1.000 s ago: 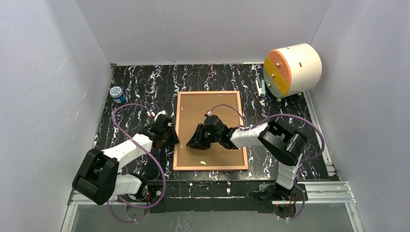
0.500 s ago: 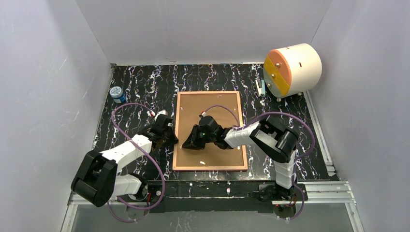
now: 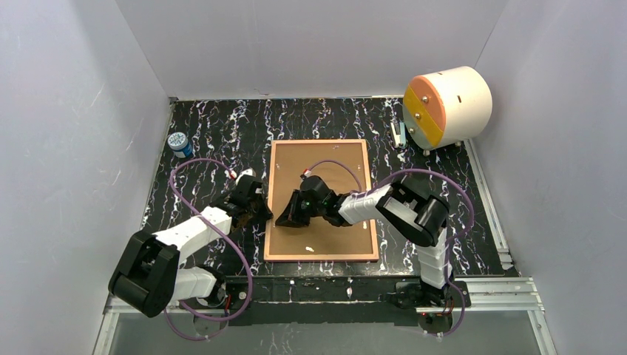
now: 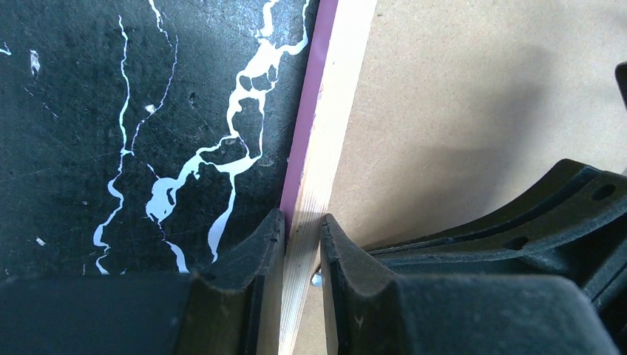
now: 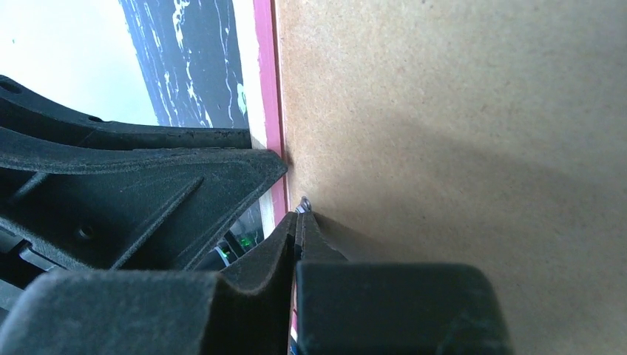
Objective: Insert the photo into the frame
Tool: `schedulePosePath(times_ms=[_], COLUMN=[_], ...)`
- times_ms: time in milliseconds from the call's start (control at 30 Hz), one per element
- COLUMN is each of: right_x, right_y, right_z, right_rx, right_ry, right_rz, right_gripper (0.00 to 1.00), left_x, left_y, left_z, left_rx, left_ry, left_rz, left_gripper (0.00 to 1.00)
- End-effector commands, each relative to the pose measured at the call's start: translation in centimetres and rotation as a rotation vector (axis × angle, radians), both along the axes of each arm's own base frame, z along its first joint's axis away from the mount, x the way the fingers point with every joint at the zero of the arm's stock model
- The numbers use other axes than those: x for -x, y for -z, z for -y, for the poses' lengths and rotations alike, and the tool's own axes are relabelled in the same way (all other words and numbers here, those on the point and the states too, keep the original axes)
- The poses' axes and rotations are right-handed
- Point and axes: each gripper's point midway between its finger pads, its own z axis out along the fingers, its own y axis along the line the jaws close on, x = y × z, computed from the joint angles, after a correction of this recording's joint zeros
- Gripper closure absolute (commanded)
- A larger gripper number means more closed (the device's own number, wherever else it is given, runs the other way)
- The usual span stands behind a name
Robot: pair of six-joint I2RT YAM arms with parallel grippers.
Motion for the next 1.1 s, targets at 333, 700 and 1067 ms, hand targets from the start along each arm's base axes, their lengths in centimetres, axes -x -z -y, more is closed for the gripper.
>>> schedulePosePath(times_ms=[333,700,1067], right_x=[0.2,1.0,-0.9], right_y=[4.5,1.3,-4.3], right_z=[-0.1,0.7,6.6], right_rx=[0.081,-0.019,0.048], right_ry=[0.008,-0.024,0.15], right_rz=[-0.006,0.093,0.275], right_gripper=[0.97,0.93,0.89], left_x=[1.6,0.8,-2.9], left_y=[1.4,0.3,-3.2], left_z=[0.0,0.3,1.1], left_rx=[0.031,0.035,0.013], left_ry=[-0.013,-0.018,-0.026], left_rz=[-0.06,-0.041,0.042], left_gripper=[1.0,0.95,0.51])
